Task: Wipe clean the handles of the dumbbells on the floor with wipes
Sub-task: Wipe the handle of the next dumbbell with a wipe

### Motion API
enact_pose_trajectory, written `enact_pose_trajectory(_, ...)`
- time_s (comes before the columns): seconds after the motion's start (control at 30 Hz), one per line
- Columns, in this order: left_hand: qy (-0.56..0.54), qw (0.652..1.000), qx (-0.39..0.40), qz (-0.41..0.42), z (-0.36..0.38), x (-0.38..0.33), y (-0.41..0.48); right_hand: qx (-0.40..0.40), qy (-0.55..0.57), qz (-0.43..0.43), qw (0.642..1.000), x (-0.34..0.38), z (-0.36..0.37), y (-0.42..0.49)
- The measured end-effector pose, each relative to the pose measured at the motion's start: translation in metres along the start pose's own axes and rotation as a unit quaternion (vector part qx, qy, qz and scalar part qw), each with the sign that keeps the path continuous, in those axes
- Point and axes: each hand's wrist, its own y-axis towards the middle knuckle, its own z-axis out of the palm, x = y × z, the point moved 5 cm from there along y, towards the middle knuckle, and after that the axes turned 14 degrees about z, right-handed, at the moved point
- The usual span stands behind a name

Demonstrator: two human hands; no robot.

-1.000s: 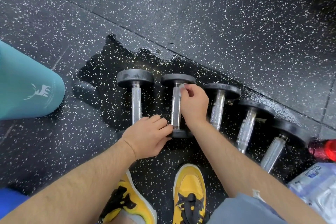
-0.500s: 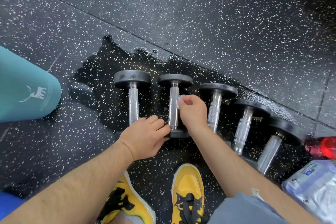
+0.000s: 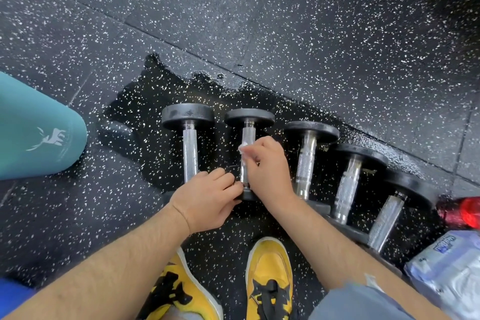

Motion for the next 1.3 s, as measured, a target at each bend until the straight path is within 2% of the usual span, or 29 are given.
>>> enact_pose_trajectory(0.1,-0.001,1.000,0.000,0.001,-0.001,-0.001,0.000,-0.035,-0.014,-0.018,0.999,0.006,-0.003,0.017)
enact_pose_trajectory(0.2,-0.003,1.000,-0.002,0.001,0.000,-0.002,-0.002,-0.005,-0.084,-0.038,0.996,0.012,0.006,0.018)
enact_pose_trajectory(0.33,-0.003,1.000,0.004,-0.001,0.001,-0.001,0.000,0.055,-0.235,-0.095,0.966,0.017,0.013,0.012)
enact_pose_trajectory(0.5,-0.001,1.000,-0.005,0.001,0.000,-0.001,-0.001,0.031,-0.306,-0.085,0.948,0.029,0.010,0.036)
enact_pose_trajectory(0.67,-0.003,1.000,-0.010,0.001,0.001,-0.001,-0.001,0.042,-0.418,-0.111,0.901,0.030,0.024,0.014)
enact_pose_trajectory(0.83,0.001,1.000,-0.018,0.002,0.001,-0.002,0.001,0.018,-0.442,-0.087,0.893,0.035,0.013,0.028)
enact_pose_trajectory(0.93,0.005,1.000,-0.008,0.006,0.003,-0.002,0.002,0.047,-0.454,-0.114,0.882,0.031,0.023,0.016)
enact_pose_trajectory(1.0,0.010,1.000,-0.005,0.003,0.002,-0.001,0.003,0.072,-0.439,-0.114,0.888,0.029,0.022,0.018)
enact_pose_trajectory(1.13,0.004,1.000,-0.016,0.000,0.000,-0.002,0.003,-0.002,-0.376,-0.142,0.916,0.030,0.009,0.025)
enact_pose_trajectory(1.27,0.011,1.000,-0.011,-0.002,0.001,-0.003,0.003,0.083,-0.352,-0.141,0.922,0.017,0.018,0.009)
enact_pose_trajectory(1.3,0.012,1.000,-0.012,-0.003,0.000,-0.003,0.003,0.084,-0.343,-0.142,0.925,0.017,0.015,0.011)
